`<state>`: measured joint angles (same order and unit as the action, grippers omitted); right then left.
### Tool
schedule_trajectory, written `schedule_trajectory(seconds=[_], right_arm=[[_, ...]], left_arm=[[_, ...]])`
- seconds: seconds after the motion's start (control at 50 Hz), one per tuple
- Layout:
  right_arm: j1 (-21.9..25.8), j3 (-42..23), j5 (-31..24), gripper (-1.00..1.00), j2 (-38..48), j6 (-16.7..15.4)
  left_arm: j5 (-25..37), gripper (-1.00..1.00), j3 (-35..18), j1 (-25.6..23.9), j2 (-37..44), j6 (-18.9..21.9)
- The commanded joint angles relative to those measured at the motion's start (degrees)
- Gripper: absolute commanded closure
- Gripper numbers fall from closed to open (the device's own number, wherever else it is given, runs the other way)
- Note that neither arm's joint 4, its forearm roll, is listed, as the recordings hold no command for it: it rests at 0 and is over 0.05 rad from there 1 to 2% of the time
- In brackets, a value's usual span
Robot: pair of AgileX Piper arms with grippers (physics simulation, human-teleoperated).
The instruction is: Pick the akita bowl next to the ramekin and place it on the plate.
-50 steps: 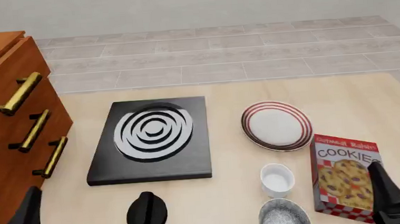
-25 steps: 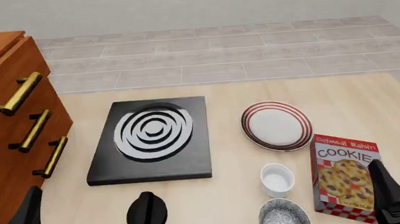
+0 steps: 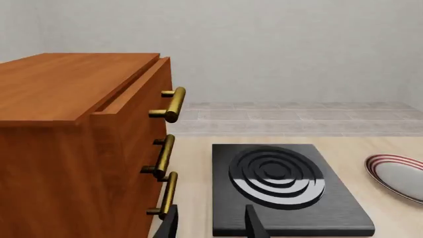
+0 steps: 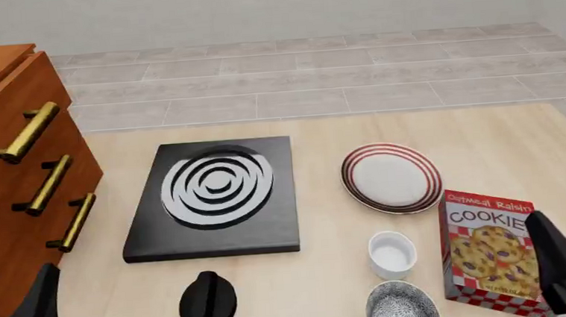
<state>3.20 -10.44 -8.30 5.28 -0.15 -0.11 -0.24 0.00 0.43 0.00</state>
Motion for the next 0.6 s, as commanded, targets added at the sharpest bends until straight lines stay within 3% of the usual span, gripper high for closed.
schedule_trajectory(seconds=[0.02,0.26,0.48,0.6], right_arm=[[2.23,-4.45,-5.02,-1.0,1.19,-1.13],[4.62,-6.7,-9.01,-1.0,2.33,-4.59],[6.49,-6.8,-9.92,-1.0,5.66,-4.76],[8.47,-8.54,-11.65,-1.0,7.29,-6.59]], left_arm=[[0.0,-1.0,0.0,0.0,0.0,0.0],[0.0,-1.0,0.0,0.0,0.0,0.0],[0.0,-1.0,0.0,0.0,0.0,0.0],[0.0,-1.0,0.0,0.0,0.0,0.0]])
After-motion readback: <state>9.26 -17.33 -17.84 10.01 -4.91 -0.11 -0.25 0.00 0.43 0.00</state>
